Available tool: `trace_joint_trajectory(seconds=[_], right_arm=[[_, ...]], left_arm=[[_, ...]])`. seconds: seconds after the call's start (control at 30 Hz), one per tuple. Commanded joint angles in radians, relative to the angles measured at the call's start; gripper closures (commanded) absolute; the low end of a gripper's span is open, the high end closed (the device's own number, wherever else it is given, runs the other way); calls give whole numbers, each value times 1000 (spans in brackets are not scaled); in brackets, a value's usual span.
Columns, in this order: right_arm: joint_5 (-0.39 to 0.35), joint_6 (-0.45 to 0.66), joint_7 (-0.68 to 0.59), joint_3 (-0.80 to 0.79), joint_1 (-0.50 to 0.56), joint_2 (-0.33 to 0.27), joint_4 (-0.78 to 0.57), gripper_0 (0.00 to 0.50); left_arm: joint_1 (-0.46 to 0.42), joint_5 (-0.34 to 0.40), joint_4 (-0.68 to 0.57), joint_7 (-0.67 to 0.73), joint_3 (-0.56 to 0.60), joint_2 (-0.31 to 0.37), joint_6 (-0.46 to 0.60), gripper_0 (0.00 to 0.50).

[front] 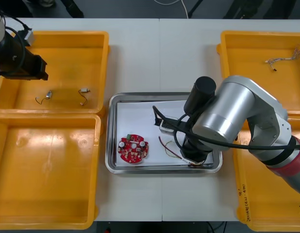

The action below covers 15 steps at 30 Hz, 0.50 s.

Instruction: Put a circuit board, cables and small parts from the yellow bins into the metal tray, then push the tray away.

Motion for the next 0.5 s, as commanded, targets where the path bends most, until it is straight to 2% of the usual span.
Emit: trace_joint_trajectory(seconds=[0.03,0.07,0.23,0.4,0.5], right_arm=[[-15,101,-15,-78,-59,27,-98,0],[-15,132,-18,-90,-65,27,-120,0],[-27,135,-35,-167,-79,30,-195,0],[-82,135,-55,-256,-95,30,-232,0],[-142,135,-70,-334,-104,16,-244,0]], left_arm=[[5,-34,-3,-27,-20,-43,-10,0],[3,-37,1,-28,-20,-51,-10,0],[14,-33,23,-38,-20,-60,-16,0],[58,-27,23,-48,-22,-61,-74,0],[83,-25,23,-58,-22,-61,-104,0]])
